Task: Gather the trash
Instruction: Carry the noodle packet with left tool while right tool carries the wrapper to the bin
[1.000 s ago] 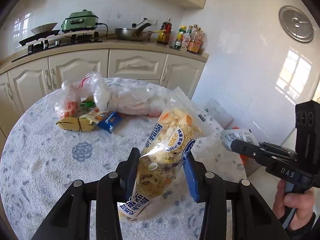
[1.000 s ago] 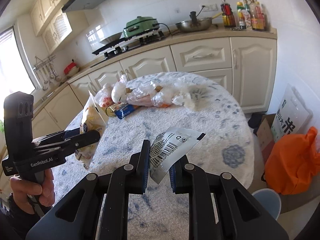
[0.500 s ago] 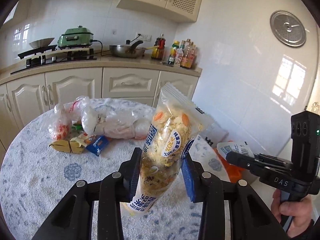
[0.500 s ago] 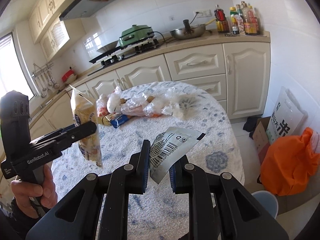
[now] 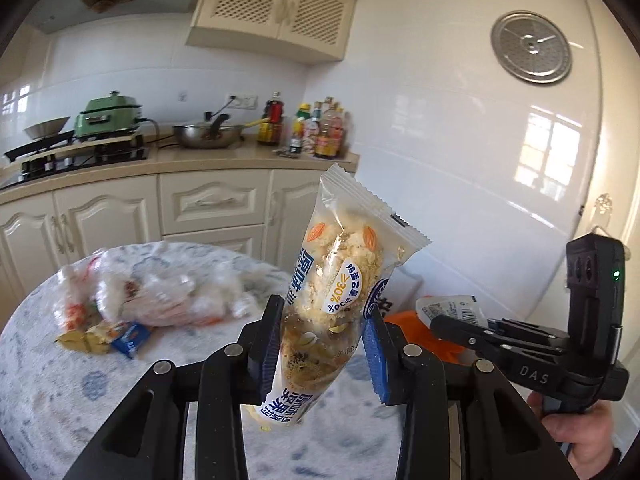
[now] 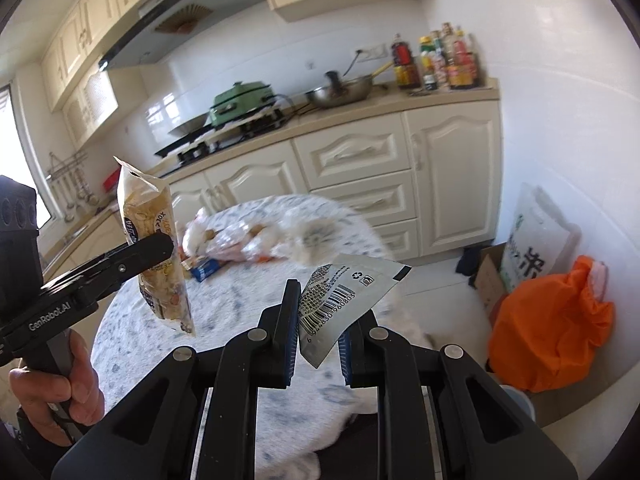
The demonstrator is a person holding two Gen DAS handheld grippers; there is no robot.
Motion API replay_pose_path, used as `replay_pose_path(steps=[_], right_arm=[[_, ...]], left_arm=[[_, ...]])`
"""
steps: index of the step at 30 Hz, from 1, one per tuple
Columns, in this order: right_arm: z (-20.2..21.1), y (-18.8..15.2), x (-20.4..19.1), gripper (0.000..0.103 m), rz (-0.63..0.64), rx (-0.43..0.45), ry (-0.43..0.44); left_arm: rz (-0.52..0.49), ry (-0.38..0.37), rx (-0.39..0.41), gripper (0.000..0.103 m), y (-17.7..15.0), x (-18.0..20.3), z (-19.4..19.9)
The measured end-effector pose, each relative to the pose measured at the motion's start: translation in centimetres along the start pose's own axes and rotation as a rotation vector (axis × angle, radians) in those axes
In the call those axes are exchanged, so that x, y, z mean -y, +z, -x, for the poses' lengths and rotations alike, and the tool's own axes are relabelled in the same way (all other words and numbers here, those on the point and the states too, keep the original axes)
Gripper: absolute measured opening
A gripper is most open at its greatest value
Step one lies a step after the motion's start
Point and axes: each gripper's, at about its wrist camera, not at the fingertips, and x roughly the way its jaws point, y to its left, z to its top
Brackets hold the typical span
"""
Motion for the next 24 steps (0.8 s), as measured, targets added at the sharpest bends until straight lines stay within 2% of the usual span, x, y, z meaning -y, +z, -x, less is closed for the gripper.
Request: replay_pose_path(steps=[4,11,15,17,24], right_arm=[[2.6,-0.1,3.4,0.017,-0.043,0.031,-0.069],[6.7,-2.1,11.0,0.017,-0.147,0.044,-0.219],[7.6,-4.2,15.3,0.017,-0.197,0.016,-0.314],[7.1,-5.9,17.6,0.017,-0.226,-0.025,-0.358],[3.5,-12.0,24.0,0.017,-0.332,-0.157,-0.415]], left_arm=[[-0.025,-0.076,-0.010,0.034,1.0,2.9,-1.9],[-0.047,-0.217,-0.093,0.034,1.3,8.7,-8.0],[-0.065,-0.279,-0.187,0.034,0.5,12.4,-13.4],[-0.068,-0.320,-0.246,0.034,-0.5,14.0,-16.4],[-0.095,-0.356,-0.463,0.033,-5.1,18.3,-27.3]])
